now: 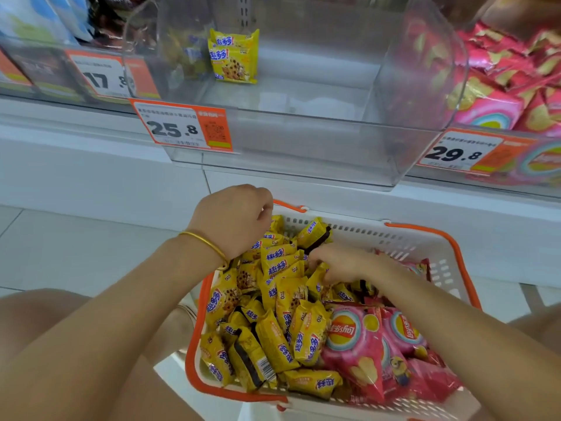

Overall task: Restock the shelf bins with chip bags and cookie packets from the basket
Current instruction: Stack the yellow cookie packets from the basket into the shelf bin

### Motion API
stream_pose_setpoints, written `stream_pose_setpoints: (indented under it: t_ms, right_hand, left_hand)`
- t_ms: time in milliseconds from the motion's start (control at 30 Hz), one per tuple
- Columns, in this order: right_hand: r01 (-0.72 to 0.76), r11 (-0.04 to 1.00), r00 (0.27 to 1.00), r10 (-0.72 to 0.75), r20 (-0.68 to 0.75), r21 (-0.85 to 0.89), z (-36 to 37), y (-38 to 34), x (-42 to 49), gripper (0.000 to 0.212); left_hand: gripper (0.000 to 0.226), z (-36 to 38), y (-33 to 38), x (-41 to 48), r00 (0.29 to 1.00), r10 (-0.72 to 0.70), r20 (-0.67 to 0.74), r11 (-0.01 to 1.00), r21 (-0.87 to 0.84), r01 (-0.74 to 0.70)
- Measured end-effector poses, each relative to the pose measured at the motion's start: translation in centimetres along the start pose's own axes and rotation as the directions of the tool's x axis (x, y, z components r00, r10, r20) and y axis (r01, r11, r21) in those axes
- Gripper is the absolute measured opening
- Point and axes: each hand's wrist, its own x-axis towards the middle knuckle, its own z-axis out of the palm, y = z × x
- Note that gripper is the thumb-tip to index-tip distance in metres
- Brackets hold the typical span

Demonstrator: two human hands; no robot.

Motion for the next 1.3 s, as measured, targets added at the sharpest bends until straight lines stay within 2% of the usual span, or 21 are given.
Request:
stream_pose_setpoints:
  t_ms: [133,200,300,367,433,500,533,567,667,700,733,767,800,833,867,900,967,1033,1133,1300]
  right_hand:
    - [0.022,1.0,0.985,-0.023,-0.169,-0.009,-0.7,1.0,-1.3,0.039]
    - [0.062,0.993,0.959,-0.033,-0.282,0.097,-2.5,1.2,-3.1,0.035]
    - [0.216,0.939,0.909,-0.094,-0.406,0.267,-5.2,0.0,-6.4,0.019]
    - [0.277,0.899,0.87,-0.085,-0.485,0.339,-6.5,-1.3,-8.5,0.015]
    - [0.35,0.81,0.816,-0.017,-0.578,0.471,-7.3,-2.4,-10.5,0.026]
    - [0.465,0.569,0.801,0.057,-0.596,0.678,-7.9,-3.5,-12.5,0.048]
    - [0.504,0.463,0.799,0.072,-0.597,0.73,-8.2,-4.2,-13.3,0.054]
    - [0.552,0.405,0.776,0.07,-0.627,0.729,-8.7,-5.0,-14.0,0.054]
    - [0.679,0.409,0.631,0.101,-0.769,0.61,-12.4,-6.9,-15.0,0.041]
    - [0.699,0.422,0.585,0.124,-0.801,0.576,-14.4,-7.1,-14.8,0.037]
    - [0.7,0.456,0.553,0.14,-0.821,0.549,-16.6,-7.2,-14.4,0.033]
    - [0.675,0.518,0.539,0.14,-0.831,0.525,-18.9,-7.1,-13.5,0.031]
    - [0.625,0.599,0.546,0.122,-0.829,0.5,-21.0,-7.0,-12.1,0.03]
    - [0.559,0.678,0.574,0.099,-0.813,0.477,-23.0,-6.9,-10.3,0.03]
    - [0.482,0.743,0.624,0.082,-0.777,0.465,-24.5,-6.9,-8.0,0.032]
    - [0.396,0.797,0.685,0.076,-0.725,0.457,-25.6,-7.1,-5.6,0.034]
    - [0.216,0.883,0.774,0.105,-0.625,0.416,-26.6,-7.8,-0.7,0.038]
    - [0.097,0.93,0.786,0.147,-0.6,0.354,-27.2,-8.3,3.7,0.037]
    - [0.072,0.929,0.742,0.194,-0.642,0.364,-28.0,-8.7,7.8,0.048]
    - [0.121,0.914,0.596,0.245,-0.765,0.387,-29.1,-9.1,10.4,0.055]
  left_hand:
    - [0.02,0.8,1.2,0.5,0.992,0.045,0.117,0.998,-0.039,-0.041]
    - [0.025,1.3,1.8,0.5,0.974,0.078,0.212,0.987,-0.154,-0.046]
    - [0.047,1.2,2.9,0.4,0.941,0.11,0.321,0.932,-0.361,0.014]
    - [0.042,0.3,3.4,0.4,0.954,0.112,0.278,0.902,-0.431,0.02]
    - [0.03,-1.8,3.6,0.3,0.974,0.083,0.209,0.8,-0.597,0.06]
    - [0.017,-4.5,3.8,-0.1,0.989,0.052,0.137,0.619,-0.781,0.076]
    - [0.014,-5.9,3.9,-0.3,0.996,0.04,0.078,0.555,-0.831,0.043]
    - [0.015,-7.2,4.1,-0.3,1.0,0.024,0.016,0.512,-0.859,0.001]
    - [0.022,-10.3,4.4,0.4,0.984,-0.071,-0.163,0.423,-0.898,-0.118]
    - [0.023,-10.8,3.9,1.0,0.963,-0.133,-0.236,0.446,-0.882,-0.154]
    - [0.026,-11.0,3.0,1.8,0.926,-0.191,-0.326,0.528,-0.829,-0.184]
    - [0.03,-10.9,1.8,2.6,0.881,-0.203,-0.428,0.675,-0.713,-0.191]
    - [0.034,-10.6,0.5,3.3,0.852,-0.154,-0.501,0.838,-0.523,-0.156]
    - [0.041,-10.2,-0.7,3.7,0.858,-0.082,-0.507,0.946,-0.31,-0.093]
    - [0.049,-9.8,-1.5,3.8,0.885,-0.04,-0.463,0.99,-0.141,-0.029]
    - [0.056,-9.4,-1.9,3.9,0.913,-0.031,-0.407,0.999,-0.039,0.017]
    - [0.061,-8.6,-2.3,3.8,0.933,-0.028,-0.359,0.998,0.05,0.05]
    - [0.057,-7.9,-2.5,3.9,0.921,0.018,-0.388,0.993,0.111,0.027]
    - [0.051,-7.4,-2.8,4.2,0.884,0.064,-0.463,0.99,0.142,0.003]
    - [0.051,-7.1,-2.9,4.3,0.884,0.09,-0.46,0.991,0.132,-0.033]
